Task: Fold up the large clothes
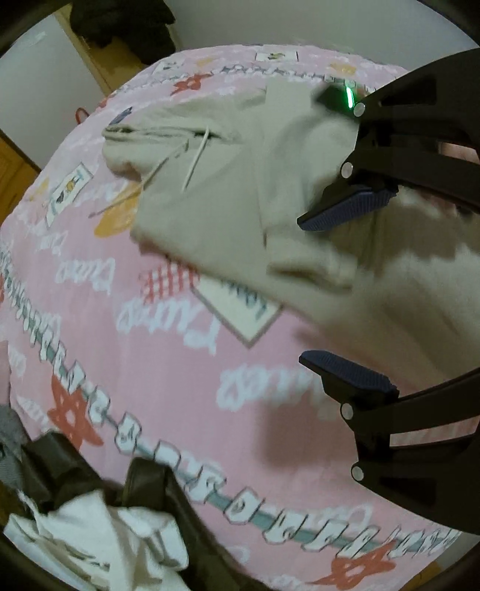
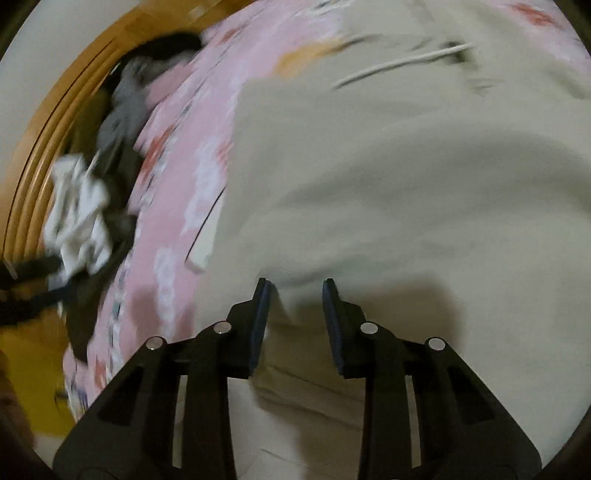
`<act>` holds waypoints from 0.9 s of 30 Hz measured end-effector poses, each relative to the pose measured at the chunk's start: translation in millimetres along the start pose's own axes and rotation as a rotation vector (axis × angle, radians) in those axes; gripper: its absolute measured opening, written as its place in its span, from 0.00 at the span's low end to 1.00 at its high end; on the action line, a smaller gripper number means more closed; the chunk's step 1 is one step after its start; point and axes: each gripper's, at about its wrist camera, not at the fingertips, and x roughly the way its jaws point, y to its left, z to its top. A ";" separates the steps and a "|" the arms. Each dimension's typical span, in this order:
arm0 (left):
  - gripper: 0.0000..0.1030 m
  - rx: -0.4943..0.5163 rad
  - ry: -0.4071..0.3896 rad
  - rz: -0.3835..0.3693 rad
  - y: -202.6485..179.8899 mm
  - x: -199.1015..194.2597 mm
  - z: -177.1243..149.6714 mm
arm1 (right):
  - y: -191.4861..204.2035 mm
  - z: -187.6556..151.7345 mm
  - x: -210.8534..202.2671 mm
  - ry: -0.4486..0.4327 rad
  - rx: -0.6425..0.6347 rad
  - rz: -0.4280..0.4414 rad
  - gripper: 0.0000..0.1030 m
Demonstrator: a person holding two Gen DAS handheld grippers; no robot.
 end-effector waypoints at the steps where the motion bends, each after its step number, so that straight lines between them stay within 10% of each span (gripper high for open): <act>1: 0.62 0.011 0.004 0.003 -11.8 1.2 2.0 | 3.2 0.8 12.9 0.032 0.004 0.024 0.29; 5: 0.62 0.120 0.016 0.070 -60.4 6.0 11.2 | -12.6 10.3 6.1 0.050 0.091 0.125 0.30; 9: 0.65 0.209 0.004 0.064 -107.0 7.9 21.8 | -49.4 26.8 -87.6 -0.089 0.122 0.213 0.34; 16: 0.66 0.252 0.060 0.078 -172.8 67.7 40.6 | -178.3 127.9 -215.7 -0.324 0.120 -0.149 0.66; 21: 0.78 0.331 0.084 0.183 -210.0 104.5 73.1 | -231.1 239.0 -210.8 -0.260 0.128 -0.212 0.73; 27: 0.83 0.180 0.113 0.119 -231.0 137.1 180.5 | -291.8 319.6 -178.6 -0.178 0.343 -0.022 0.76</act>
